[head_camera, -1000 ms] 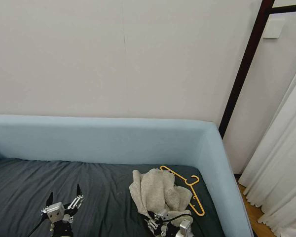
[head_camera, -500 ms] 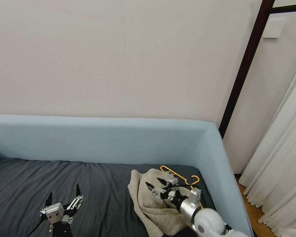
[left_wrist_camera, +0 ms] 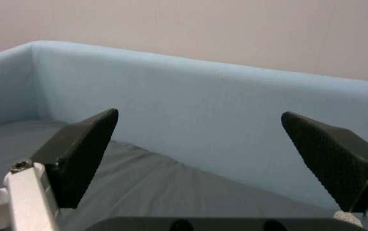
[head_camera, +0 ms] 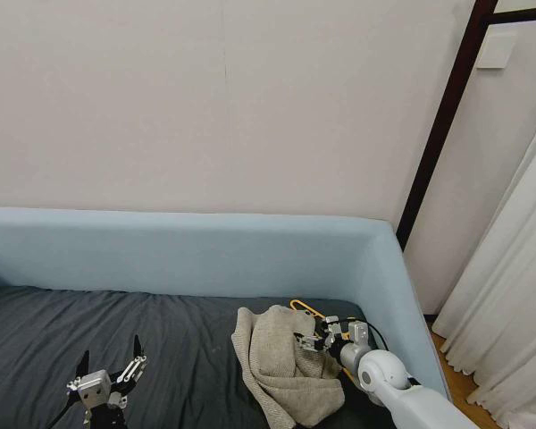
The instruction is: Pick up the clothes from the sofa and hang them on the clothes hanger.
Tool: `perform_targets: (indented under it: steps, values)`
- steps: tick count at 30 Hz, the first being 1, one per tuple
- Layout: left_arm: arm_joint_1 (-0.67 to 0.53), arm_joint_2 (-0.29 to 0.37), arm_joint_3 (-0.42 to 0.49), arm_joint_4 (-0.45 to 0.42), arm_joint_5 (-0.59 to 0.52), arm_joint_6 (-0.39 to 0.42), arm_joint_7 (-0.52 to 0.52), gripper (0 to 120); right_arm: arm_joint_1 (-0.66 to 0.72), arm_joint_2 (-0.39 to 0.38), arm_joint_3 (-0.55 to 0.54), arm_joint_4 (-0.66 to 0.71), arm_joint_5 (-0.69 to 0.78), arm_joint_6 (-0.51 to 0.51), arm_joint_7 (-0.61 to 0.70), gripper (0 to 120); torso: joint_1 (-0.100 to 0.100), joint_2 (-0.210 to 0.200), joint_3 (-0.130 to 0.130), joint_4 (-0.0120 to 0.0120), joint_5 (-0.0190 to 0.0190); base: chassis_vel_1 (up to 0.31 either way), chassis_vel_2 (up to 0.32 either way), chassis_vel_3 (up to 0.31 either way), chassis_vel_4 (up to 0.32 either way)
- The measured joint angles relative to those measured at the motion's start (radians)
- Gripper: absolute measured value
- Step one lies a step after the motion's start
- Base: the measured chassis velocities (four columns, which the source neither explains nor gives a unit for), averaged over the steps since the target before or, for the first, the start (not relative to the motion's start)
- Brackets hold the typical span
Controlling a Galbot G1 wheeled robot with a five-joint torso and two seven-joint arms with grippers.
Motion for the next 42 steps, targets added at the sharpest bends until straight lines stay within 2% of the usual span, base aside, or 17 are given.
perform_targets:
  steps: [3, 7, 8, 13, 15, 16, 17, 30, 38, 42]
  values:
    - [0.0, -0.004, 0.002, 0.0, 0.003, 0.0, 0.0, 100, -0.001, 0.004, 0.006, -0.012, -0.014, -0.003, -0.01, 98, 0.0, 0.0, 0.0, 0.0, 0.0001, 0.0, 0.0, 0.0, 0.0]
    - [0.0, -0.008, 0.005, 0.0, 0.007, -0.001, 0.0, 100, -0.018, 0.0, 0.018, -0.011, -0.035, -0.011, -0.062, 82, 0.0, 0.0, 0.0, -0.0001, 0.0, 0.0, 0.0, 0.0, 0.0]
    - [0.0, -0.008, 0.005, 0.0, 0.007, -0.001, 0.0, 100, -0.018, 0.0, 0.018, -0.011, -0.035, -0.011, -0.062, 82, 0.0, 0.0, 0.0, -0.0001, 0.0, 0.0, 0.0, 0.0, 0.0]
    - [-0.001, -0.009, 0.008, 0.0, 0.007, -0.004, -0.001, 100, -0.038, -0.004, 0.021, -0.001, -0.068, -0.014, -0.09, 59, 0.0, 0.0, 0.0, 0.0, 0.0, 0.0, 0.0, 0.0, 0.0]
    - [-0.001, -0.009, 0.008, 0.001, 0.007, -0.004, -0.001, 100, -0.039, -0.004, 0.021, -0.001, -0.07, -0.014, -0.091, 57, 0.0, 0.0, 0.0, 0.0, 0.0, 0.0, 0.0, 0.0, 0.0]
    - [-0.004, -0.007, 0.01, 0.004, 0.007, -0.005, -0.001, 100, -0.048, -0.004, 0.025, 0.001, -0.084, -0.013, -0.096, 49, 0.0, 0.0, 0.0, 0.0, 0.0, 0.0, 0.0, 0.0, 0.0]
    - [-0.005, -0.006, 0.01, 0.005, 0.007, -0.005, -0.001, 100, -0.051, -0.004, 0.025, 0.002, -0.086, -0.009, -0.096, 46, 0.0, 0.0, 0.0, 0.0, 0.0, 0.0, 0.0, 0.0, 0.0]
    - [-0.016, 0.014, 0.01, 0.015, -0.005, -0.007, -0.004, 100, -0.073, -0.019, 0.044, 0.06, -0.05, 0.084, -0.082, 0, 0.0, 0.0, 0.0, 0.0001, 0.0, 0.0, 0.0, 0.0, 0.0]
    - [-0.023, 0.016, 0.014, 0.019, -0.01, -0.008, -0.004, 100, -0.085, -0.046, 0.073, 0.094, -0.023, 0.135, -0.157, 0, 0.0, 0.0, 0.0, 0.0, 0.0001, 0.0, 0.0, 0.0, 0.0]
    - [-0.03, 0.015, 0.019, 0.022, -0.011, -0.008, -0.005, 100, -0.072, -0.073, 0.13, 0.179, 0.085, 0.222, -0.249, 0, 0.0, 0.0, 0.0, 0.0, 0.0001, 0.0, 0.0, 0.0, 0.0]
